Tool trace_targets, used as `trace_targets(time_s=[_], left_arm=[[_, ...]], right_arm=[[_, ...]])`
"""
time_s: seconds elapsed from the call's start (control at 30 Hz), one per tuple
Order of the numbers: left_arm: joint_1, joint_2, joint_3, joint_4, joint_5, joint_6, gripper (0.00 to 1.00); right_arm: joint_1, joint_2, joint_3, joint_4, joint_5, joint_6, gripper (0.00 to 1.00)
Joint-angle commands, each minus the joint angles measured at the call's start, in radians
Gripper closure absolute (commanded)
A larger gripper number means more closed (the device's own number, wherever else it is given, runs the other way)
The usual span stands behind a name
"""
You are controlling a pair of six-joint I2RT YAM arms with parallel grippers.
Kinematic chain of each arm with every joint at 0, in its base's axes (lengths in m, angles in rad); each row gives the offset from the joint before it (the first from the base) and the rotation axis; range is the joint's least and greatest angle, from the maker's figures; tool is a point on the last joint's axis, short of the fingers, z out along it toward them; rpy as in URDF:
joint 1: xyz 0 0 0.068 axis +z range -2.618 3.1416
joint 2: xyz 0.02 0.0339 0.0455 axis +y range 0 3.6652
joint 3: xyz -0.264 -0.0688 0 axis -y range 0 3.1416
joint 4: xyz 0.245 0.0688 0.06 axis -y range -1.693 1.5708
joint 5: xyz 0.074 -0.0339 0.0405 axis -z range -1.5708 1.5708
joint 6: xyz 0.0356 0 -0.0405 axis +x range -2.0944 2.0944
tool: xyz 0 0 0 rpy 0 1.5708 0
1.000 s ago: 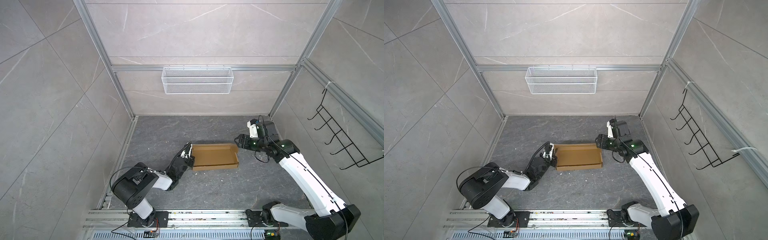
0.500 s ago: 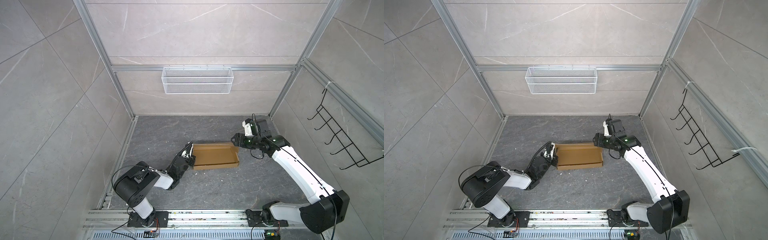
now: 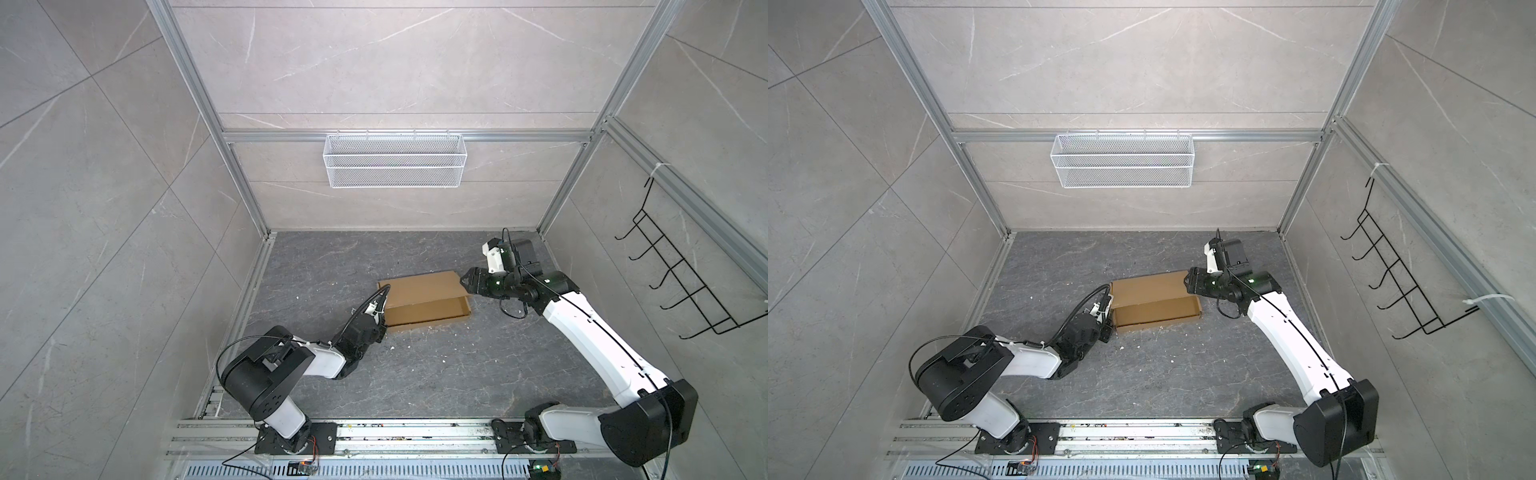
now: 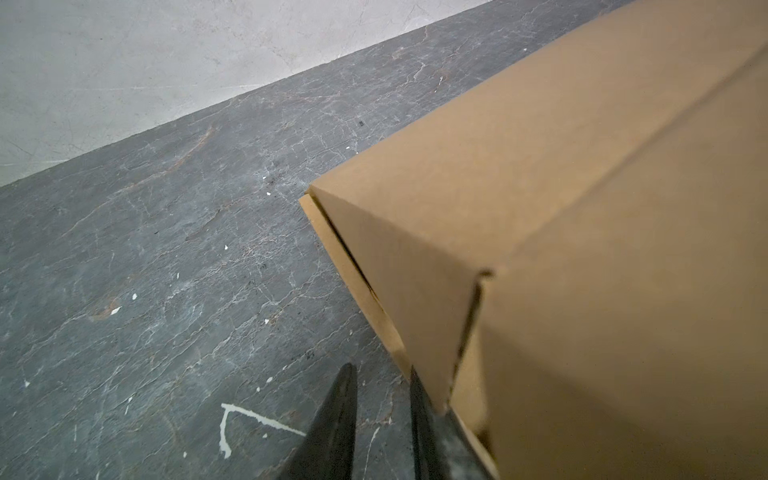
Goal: Fold the paper box
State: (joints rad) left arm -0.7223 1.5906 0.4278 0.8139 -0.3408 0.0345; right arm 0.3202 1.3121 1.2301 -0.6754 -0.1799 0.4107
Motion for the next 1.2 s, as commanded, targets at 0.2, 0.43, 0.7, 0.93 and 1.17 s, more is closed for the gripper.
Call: trace_targets(time_s=[0.2, 0.43, 0.7, 0.93, 1.17], left_arm=[[-0.005, -0.066, -0.024, -0.109, -0.022, 0.003, 0.7], [-0.003, -0.122, -0.032, -0.158, -0.044, 0.009, 0.66], [-0.004, -0.289, -0.07, -0.293, -0.099, -0.069, 0.62], [-0.002, -0.435, -0.058, -0.454, -0.126, -0.15, 0.66], [0.0, -0.531, -0.052, -0.547, -0.213, -0.182, 0.72]], right_arm=[[-0.002, 0.049, -0.048, 0.028, -0.041, -0.033, 0.35], [-0.002, 0.088, -0.039, 0.048, -0.035, -0.035, 0.37], [-0.003, 0.079, 0.005, 0.006, -0.027, -0.056, 0.36], [-0.003, 0.073, 0.057, -0.035, 0.002, -0.084, 0.35], [-0.005, 0.146, 0.156, -0.071, 0.006, -0.115, 0.34]])
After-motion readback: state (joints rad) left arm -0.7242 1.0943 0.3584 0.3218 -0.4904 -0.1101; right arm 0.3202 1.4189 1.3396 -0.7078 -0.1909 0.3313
